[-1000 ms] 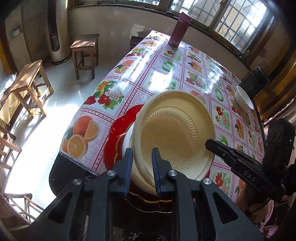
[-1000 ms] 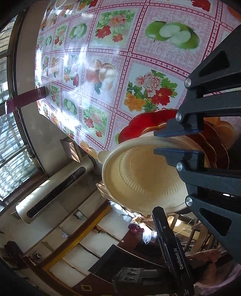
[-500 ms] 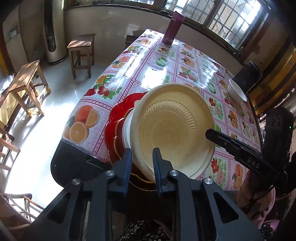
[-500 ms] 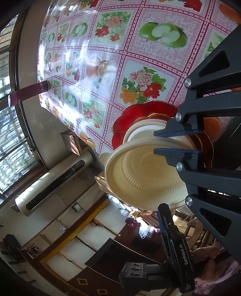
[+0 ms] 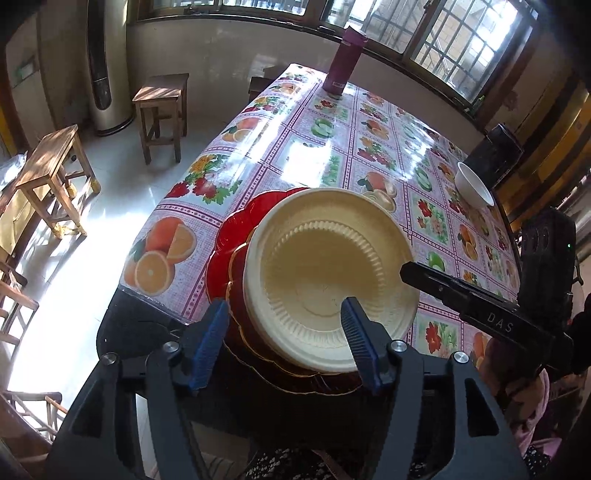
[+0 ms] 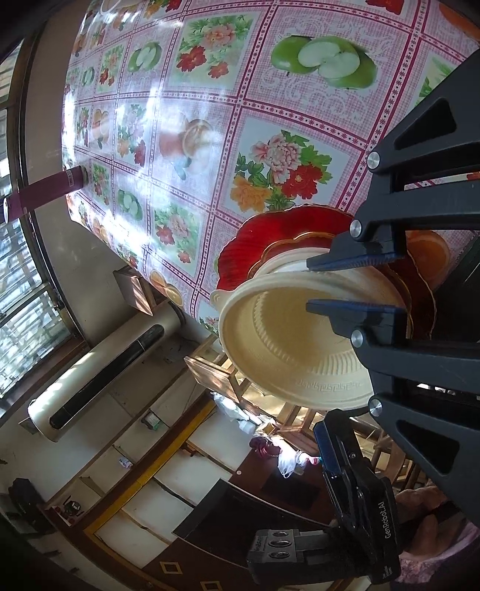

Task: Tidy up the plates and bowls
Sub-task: 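Lower the cream plate onto the stacked bowls and open the right gripper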

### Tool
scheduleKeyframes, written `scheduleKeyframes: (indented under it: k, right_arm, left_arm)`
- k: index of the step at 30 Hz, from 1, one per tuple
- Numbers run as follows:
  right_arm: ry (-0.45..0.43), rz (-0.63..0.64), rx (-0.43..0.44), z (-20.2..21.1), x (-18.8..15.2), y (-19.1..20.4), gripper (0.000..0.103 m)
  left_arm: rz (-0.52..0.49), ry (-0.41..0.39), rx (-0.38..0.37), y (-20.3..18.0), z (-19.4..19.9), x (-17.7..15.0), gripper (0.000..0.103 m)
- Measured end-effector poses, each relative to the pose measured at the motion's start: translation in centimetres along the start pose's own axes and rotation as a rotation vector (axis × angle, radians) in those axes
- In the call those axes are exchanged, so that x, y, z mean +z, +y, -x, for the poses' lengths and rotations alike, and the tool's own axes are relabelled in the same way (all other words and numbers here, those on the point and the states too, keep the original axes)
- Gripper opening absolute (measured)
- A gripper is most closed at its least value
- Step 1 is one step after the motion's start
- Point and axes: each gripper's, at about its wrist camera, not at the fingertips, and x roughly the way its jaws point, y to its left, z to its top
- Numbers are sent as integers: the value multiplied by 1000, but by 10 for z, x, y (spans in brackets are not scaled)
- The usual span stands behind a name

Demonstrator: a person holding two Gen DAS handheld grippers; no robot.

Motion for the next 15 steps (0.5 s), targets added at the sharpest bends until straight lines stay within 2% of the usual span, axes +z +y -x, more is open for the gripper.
scheduleKeyframes:
  k: [1,3,5,8,10,11,13,14,15]
  right_arm:
    - [-5,-5,12,2,1,-2,40]
    - [-22,-15,30,8,2,-6,48]
    - [-51,-32,53,17,4,-13,52]
    - [-105,-65,70,32,8,-27,65]
    - [-134,-90,70,41,9,-38,68]
    - [-145,-98,67,45,9,-44,69]
    - [-164,-109,57,54,9,-56,78]
    - [-175,-117,57,58,9,-63,87]
    - [-185,-126,58,63,8,-70,90]
  left_arm:
    - [-8,-24,16,0,4,0,73]
    - [-25,-74,49,0,10,-1,79]
    - [-51,-135,95,-3,16,-4,82]
    - [-115,-217,167,-18,22,-5,87]
    - [-164,-253,202,-32,22,-4,91]
    - [-186,-264,214,-40,21,-4,93]
    - [-222,-292,225,-55,20,-2,103]
    - [-238,-310,224,-64,21,-2,103]
    - [-250,-325,223,-72,21,-1,103]
